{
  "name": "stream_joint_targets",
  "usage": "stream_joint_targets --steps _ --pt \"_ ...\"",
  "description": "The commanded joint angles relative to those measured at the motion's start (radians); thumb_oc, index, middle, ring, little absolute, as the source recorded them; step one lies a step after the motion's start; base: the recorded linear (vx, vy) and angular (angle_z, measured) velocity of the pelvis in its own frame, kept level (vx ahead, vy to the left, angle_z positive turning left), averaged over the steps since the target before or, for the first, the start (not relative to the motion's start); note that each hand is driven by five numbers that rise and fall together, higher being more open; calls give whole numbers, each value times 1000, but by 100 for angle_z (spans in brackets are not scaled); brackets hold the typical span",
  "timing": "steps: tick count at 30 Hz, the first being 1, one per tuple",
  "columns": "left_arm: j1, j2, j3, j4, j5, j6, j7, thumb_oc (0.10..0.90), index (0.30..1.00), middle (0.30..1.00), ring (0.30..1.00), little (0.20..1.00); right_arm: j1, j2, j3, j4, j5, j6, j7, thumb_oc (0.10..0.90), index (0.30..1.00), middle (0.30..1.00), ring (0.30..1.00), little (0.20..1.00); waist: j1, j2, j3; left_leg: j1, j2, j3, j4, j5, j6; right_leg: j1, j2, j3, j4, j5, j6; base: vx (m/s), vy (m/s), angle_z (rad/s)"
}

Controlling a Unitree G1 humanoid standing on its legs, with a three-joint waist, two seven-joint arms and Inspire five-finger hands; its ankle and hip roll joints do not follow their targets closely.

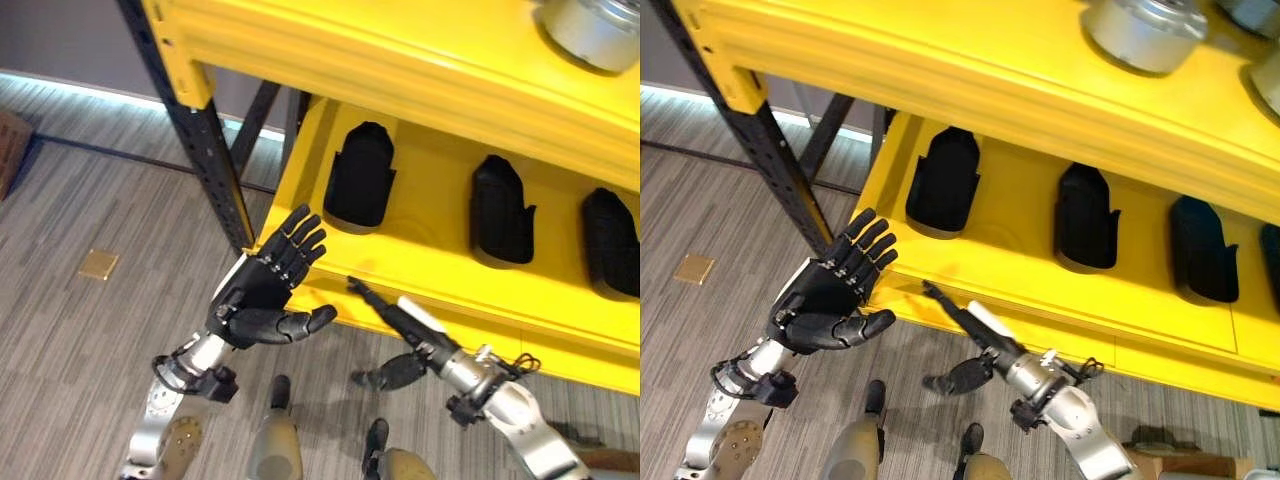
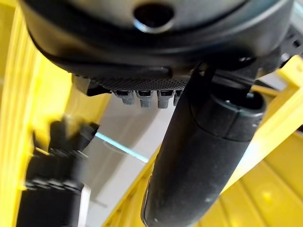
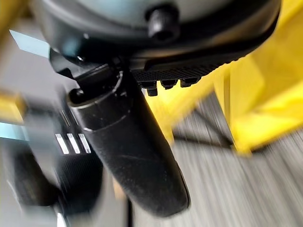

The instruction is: Move parts from the plastic box to the shelf.

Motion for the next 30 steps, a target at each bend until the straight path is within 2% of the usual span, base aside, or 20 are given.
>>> stream_joint_targets --steps 1,7,9,10,12,14,17,23,30 --pt "14 -47 42 -138 -18 -134 -31 900 1000 1000 1000 1000 -31 14 -82 -92 106 -188 -99 900 1000 1000 1000 1000 -41 29 -142 122 -25 112 -20 -138 74 -55 36 31 26 29 -1 -24 74 -33" --pt "61 -41 94 -136 21 -166 27 900 1000 1000 1000 1000 28 25 -182 -95 143 -172 -123 900 1000 1000 1000 1000 -86 60 -181 175 -21 149 -66 -132 55 -39 39 53 -4 28 -5 -15 37 -26" --pt "74 -36 109 -130 50 -167 42 900 1000 1000 1000 1000 39 22 -200 -85 158 -165 -127 900 1000 1000 1000 1000 -90 65 -190 186 -20 150 -81 -127 51 -32 42 55 -13 30 -6 -7 -17 -25" --pt "95 -23 134 -100 100 -172 82 900 1000 1000 1000 1000 51 17 -227 -49 177 -167 -145 900 1000 1000 1000 1000 -99 71 -203 203 -18 154 -96 -123 43 -22 46 55 -25 32 -7 0 -20 -17" --pt "95 -23 134 -100 101 -172 83 900 1000 1000 1000 1000 50 17 -226 -49 177 -167 -145 900 1000 1000 1000 1000 -98 71 -206 200 -18 155 -97 -120 43 -25 47 56 -27 34 -8 0 0 0" --pt "142 8 176 -40 249 -203 159 900 1000 1000 1000 1000 77 4 -271 -3 203 -174 -164 900 1000 1000 1000 1000 -107 81 -226 221 -17 162 -114 -118 36 -16 53 54 -46 38 -11 -11 -51 -5" --pt "175 18 198 -12 241 -174 165 900 1000 1000 1000 1000 85 1 -293 33 206 -183 -178 900 1000 1000 1000 1000 -109 85 -236 233 -16 165 -120 -120 34 -7 59 52 -57 37 -15 -2 -40 -14" --pt "236 -7 239 -2 208 -177 177 900 1000 1000 1000 1000 125 4 -324 30 222 -182 -200 900 1000 1000 1000 1000 -109 86 -244 240 -15 165 -125 -118 32 1 65 50 -71 43 -18 -3 -37 -3" --pt "259 1 274 -1 220 -186 185 900 1000 1000 1000 1000 140 -13 -349 24 218 -190 -229 900 1000 1000 1000 1000 -108 88 -252 240 -13 163 -132 -115 29 4 71 40 -83 45 -22 -8 -25 -1"
